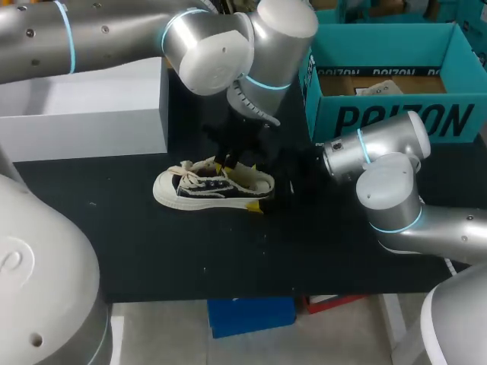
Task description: Take the shoe out of the shoebox, open the shoe tongue, remove and reinsert the insole, then place the shoe into the shoebox
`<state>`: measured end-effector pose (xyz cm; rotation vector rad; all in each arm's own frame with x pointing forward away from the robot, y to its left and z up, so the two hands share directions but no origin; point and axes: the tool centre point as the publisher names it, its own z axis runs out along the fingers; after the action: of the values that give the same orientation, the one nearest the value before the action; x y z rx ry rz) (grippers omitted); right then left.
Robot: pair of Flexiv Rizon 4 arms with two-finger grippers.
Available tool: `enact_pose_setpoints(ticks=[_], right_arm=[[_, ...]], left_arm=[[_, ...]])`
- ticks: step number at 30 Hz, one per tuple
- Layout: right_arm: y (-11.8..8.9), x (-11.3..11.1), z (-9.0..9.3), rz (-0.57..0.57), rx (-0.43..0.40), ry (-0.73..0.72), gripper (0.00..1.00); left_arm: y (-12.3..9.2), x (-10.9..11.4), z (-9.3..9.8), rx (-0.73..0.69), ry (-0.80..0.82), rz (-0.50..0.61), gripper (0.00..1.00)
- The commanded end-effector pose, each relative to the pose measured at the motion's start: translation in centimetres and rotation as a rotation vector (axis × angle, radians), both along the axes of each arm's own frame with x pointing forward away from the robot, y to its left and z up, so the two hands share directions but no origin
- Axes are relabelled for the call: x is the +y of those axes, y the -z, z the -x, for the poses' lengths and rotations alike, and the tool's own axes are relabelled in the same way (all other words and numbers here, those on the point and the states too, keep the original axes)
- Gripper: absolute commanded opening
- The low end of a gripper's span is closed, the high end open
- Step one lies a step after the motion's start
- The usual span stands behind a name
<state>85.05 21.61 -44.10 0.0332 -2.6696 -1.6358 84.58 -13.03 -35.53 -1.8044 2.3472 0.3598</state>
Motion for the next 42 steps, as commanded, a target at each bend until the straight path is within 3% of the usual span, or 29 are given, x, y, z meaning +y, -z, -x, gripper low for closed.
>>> enact_pose_setpoints(ticks=[1,18,42], right_arm=[[0.6,0.4,-0.1,0.001,0.001,0.001,0.0],[0.6,0.4,-0.1,0.001,0.001,0.001,0.0],[0.6,0.4,-0.1,0.001,0.001,0.001,0.0]], left_arm=[[-0.8,1.8,0.7,-0.011,-0.003,0.121,0.0],[-3.3,5.0,0.7,-0.108,-0.016,0.34,0.0],[-2.4,9.8,1.0,-0.196,-0.086,0.454,0.0]])
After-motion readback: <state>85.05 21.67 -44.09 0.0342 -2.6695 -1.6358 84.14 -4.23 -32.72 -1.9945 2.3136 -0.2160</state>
